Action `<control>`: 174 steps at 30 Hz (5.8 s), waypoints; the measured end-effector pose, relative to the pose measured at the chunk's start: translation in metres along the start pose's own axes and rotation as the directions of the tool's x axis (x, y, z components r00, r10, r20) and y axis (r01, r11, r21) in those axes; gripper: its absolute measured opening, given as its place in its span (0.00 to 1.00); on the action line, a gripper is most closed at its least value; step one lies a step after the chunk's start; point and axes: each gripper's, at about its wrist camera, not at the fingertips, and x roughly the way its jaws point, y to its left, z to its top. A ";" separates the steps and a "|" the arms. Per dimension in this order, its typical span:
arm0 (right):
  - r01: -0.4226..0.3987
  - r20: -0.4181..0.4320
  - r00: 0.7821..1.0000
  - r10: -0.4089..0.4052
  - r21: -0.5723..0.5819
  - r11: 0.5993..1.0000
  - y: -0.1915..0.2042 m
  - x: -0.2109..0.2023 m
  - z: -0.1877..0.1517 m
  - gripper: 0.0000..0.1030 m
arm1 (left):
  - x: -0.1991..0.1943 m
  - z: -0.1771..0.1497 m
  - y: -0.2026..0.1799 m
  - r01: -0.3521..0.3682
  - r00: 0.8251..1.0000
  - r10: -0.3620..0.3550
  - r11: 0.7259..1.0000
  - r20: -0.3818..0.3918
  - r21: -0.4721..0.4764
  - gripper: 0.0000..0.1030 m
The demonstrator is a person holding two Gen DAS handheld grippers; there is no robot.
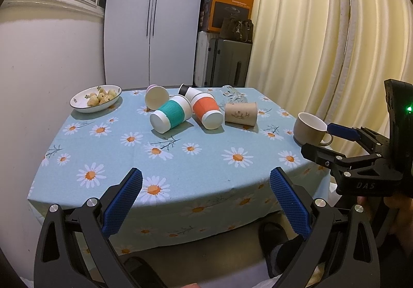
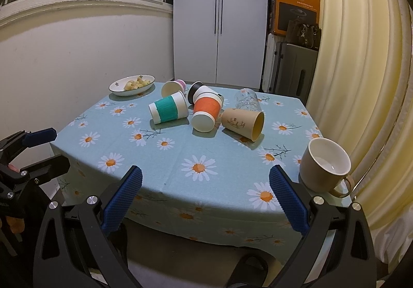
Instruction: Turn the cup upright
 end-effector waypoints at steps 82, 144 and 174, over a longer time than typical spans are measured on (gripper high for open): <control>-0.401 -0.150 0.652 0.743 0.764 0.506 -0.104 0.213 0.081 0.91 | 0.282 0.141 0.098 0.195 0.736 -0.093 0.978 -0.670 0.079 0.58; -0.314 -0.286 0.603 0.745 0.773 0.551 -0.121 0.195 0.047 0.91 | 0.211 0.055 0.045 -0.013 0.772 -0.267 0.900 -0.577 -0.435 0.77; -0.315 -0.536 0.594 0.600 0.532 0.786 -0.033 0.248 0.059 0.74 | 0.133 0.019 0.109 0.204 0.846 -0.446 0.777 -0.292 -0.595 0.77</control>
